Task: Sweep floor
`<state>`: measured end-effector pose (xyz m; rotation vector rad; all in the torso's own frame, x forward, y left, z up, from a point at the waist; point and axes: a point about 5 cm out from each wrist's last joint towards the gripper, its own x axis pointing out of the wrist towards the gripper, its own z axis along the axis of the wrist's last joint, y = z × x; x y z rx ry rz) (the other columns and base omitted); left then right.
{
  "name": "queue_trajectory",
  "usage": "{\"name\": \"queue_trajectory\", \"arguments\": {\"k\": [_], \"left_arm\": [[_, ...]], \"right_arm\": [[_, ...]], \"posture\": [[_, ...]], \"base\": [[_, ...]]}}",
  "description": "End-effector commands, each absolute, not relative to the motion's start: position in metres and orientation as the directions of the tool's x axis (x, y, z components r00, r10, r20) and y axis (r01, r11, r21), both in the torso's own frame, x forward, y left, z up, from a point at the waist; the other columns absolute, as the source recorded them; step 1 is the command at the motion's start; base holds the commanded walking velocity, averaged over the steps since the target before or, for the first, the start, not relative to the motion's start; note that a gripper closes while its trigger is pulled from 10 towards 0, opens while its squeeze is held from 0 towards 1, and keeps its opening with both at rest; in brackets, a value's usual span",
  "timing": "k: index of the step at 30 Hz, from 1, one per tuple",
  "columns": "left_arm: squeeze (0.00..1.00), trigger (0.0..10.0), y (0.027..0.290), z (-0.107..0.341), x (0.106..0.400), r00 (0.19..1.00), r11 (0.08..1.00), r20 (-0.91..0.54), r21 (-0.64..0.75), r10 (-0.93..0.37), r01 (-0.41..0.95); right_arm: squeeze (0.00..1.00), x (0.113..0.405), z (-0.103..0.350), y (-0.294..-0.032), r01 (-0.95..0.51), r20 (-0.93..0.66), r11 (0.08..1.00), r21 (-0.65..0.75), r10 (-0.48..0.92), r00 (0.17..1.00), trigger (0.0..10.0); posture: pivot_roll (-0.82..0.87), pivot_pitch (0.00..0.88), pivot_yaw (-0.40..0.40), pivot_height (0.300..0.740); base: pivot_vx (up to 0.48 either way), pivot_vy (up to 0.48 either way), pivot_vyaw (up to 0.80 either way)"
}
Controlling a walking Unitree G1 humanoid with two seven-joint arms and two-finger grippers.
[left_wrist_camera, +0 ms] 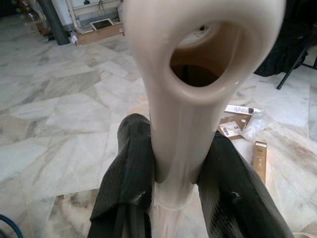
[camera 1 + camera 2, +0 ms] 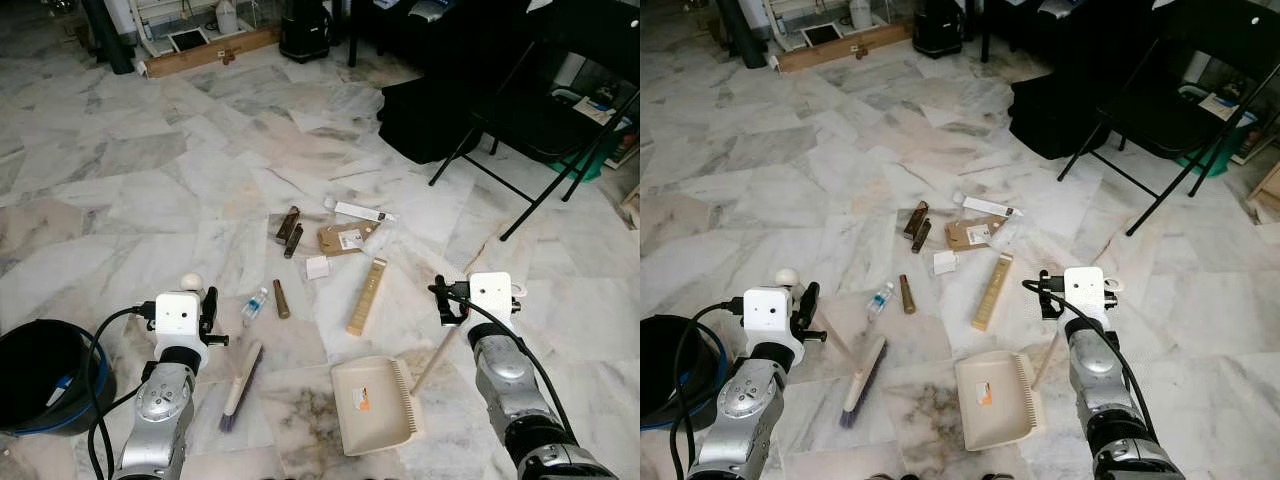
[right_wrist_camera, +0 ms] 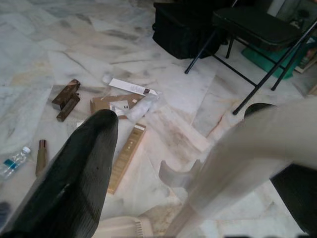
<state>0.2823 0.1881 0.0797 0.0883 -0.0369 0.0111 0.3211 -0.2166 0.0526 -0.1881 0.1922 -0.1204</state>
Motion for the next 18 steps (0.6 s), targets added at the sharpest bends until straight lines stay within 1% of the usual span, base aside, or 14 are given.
{"name": "queue_trajectory", "arguments": {"k": [1,3,5,10,11,18], "left_arm": [[0.00,10.0,0.1925,0.0802,0.2813,0.999,0.993,0.044,0.113,0.016,-0.021],[0.00,10.0,0.1925,0.0801,0.2814,0.999,0.993,0.044,0.114,0.015,-0.020],[0.00,10.0,0.1923,0.0805,0.2815,0.999,0.993,0.045,0.114,0.014,-0.019],[0.00,10.0,0.1922,0.0805,0.2814,0.999,0.993,0.045,0.113,0.014,-0.019],[0.00,10.0,0.1923,0.0805,0.2814,0.999,0.993,0.045,0.114,0.015,-0.020],[0.00,10.0,0.1921,0.0806,0.2815,0.999,0.993,0.047,0.112,0.016,-0.022]], "right_arm": [[0.00,0.3199,0.0505,-0.2185,0.112,-0.186,0.973,-0.204,-0.150,0.971,10.0],[0.00,0.3196,0.0501,-0.2192,0.116,-0.188,0.971,-0.207,-0.156,0.970,10.0],[0.00,0.3190,0.0497,-0.2241,0.150,-0.191,0.964,-0.219,-0.193,0.962,10.0],[0.00,0.3192,0.0499,-0.2251,0.155,-0.190,0.964,-0.217,-0.197,0.962,10.0],[0.00,0.3196,0.0502,-0.2241,0.144,-0.189,0.966,-0.217,-0.186,0.964,0.0],[0.00,0.3206,0.0511,-0.2213,0.140,-0.178,0.967,-0.212,-0.179,0.968,0.0]], "posture": [[0.02,0.134,0.039,0.740],[0.02,0.134,0.039,0.740],[0.02,0.133,0.039,0.740],[0.02,0.132,0.038,0.740],[0.02,0.131,0.038,0.740],[0.02,0.127,0.036,0.740]], "base": [[0.000,0.000,0.00],[0.000,0.000,0.00],[0.000,0.000,0.00],[0.000,0.000,0.00],[0.000,0.000,0.00],[0.000,0.000,0.00]]}}
